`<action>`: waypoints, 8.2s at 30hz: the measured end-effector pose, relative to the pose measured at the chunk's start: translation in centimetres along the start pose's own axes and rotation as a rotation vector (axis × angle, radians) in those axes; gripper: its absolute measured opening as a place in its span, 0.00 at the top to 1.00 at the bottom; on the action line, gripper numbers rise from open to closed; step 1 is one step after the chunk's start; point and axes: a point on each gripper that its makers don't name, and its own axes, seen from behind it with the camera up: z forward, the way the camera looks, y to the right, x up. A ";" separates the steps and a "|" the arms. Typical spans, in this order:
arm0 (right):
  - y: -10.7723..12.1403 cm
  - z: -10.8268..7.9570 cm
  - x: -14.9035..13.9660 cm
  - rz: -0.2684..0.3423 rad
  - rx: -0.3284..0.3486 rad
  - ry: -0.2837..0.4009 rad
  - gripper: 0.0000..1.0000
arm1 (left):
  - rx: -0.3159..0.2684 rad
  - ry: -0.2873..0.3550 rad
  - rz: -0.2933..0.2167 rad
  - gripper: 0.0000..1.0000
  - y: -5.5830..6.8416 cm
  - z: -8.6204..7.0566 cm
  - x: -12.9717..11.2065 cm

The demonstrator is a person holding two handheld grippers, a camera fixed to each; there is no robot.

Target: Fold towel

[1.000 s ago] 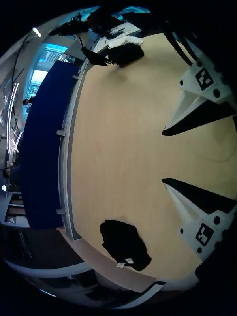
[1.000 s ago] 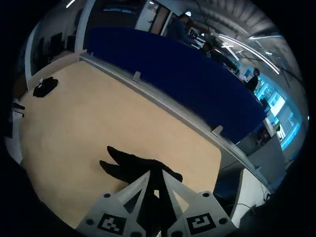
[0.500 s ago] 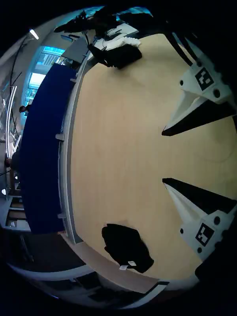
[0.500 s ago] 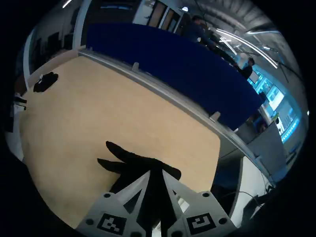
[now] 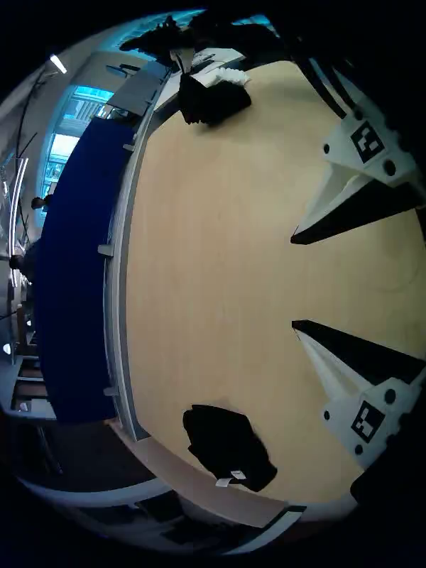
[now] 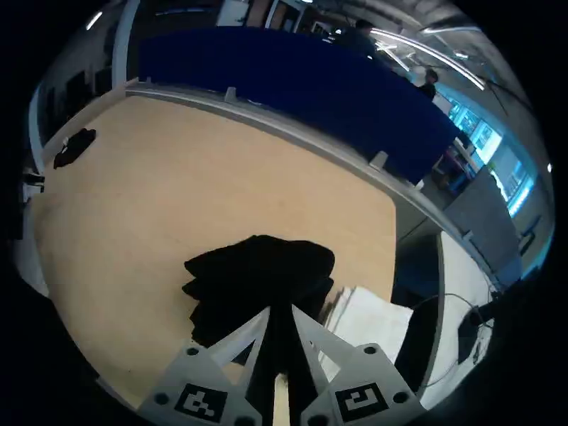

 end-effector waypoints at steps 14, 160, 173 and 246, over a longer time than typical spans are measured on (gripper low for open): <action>0.5 1.6 -6.7 0.122 -0.049 -0.080 0.94 | 0.007 0.000 0.003 0.22 -0.1 -0.5 -0.1; -17.4 -12.0 18.2 0.418 -0.238 0.750 0.00 | 0.072 0.627 0.011 0.22 -8.4 -5.2 19.3; -19.5 -11.6 19.3 0.417 -0.223 0.748 0.00 | 0.082 0.680 0.011 0.22 -9.1 -5.0 20.2; -23.2 -5.7 19.3 0.380 -0.246 0.812 0.00 | 0.192 0.805 0.012 0.22 -13.4 8.7 9.0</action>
